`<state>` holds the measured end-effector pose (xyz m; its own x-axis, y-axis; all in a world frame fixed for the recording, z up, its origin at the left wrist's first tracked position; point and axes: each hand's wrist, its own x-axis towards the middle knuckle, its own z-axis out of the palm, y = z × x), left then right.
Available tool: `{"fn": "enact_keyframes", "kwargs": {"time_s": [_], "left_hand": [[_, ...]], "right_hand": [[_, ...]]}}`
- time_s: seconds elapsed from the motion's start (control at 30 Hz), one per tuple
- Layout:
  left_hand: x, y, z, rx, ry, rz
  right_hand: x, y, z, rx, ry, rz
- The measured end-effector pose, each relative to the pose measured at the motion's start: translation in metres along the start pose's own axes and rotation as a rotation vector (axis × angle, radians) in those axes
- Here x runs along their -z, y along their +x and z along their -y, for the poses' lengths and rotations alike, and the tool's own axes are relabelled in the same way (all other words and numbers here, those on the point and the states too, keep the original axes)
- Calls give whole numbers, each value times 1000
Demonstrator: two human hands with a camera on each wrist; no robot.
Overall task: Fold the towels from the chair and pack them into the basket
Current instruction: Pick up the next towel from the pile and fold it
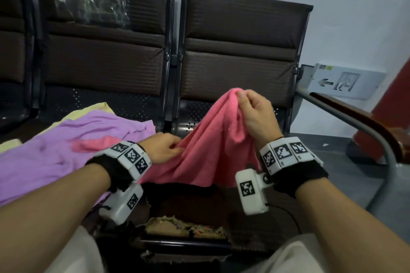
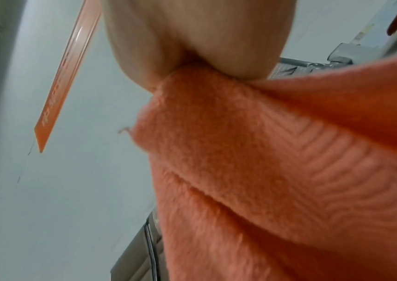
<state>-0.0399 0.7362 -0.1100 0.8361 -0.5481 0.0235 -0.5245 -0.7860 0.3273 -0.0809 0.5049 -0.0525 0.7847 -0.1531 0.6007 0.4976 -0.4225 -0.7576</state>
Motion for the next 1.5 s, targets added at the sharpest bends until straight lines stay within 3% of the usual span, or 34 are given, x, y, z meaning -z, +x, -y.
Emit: {"fn": "enact_keyframes", "kwargs": {"time_s": [0.1,0.23,0.33,0.4,0.5,0.67,0.87,0.93,1.1,1.17,1.27,1.4,1.5], "left_hand": [[4,-6,-1,43,-16,27],[23,-3,-24,-75,-280,-285],[33,10,-40,-76,-551,-497],[28,18,-39,2,-667,-520],[2,25,-25,118,-616,-420],[-40,24,-7,286,-718,32],[-54,19,-10,242,-154,424],[-60,19,-20,195,-14,448],[-70,22,-39,61,34,153],[-70,23,-40,42,113,179],[-62,25,-37,65,125,201],[-41,22,-37,102,-80,8],[-21,17,-35,52,-128,-5]], "right_hand": [[18,3,-1,-62,74,-169],[23,-3,-17,-170,47,-265],[8,-14,-27,-229,-3,-81],[-2,-22,-35,-297,-17,116],[-5,-33,-49,-435,-128,416],[9,-44,-77,-502,-708,826],[7,-54,-86,-558,-987,1055],[2,-60,-87,-524,-1042,1051],[-4,-60,-84,-431,-1047,997],[0,-58,-80,-425,-995,958],[9,-52,-72,-429,-850,849],[6,-38,-55,-363,-532,576],[-12,-31,-43,-327,-280,443]]}}
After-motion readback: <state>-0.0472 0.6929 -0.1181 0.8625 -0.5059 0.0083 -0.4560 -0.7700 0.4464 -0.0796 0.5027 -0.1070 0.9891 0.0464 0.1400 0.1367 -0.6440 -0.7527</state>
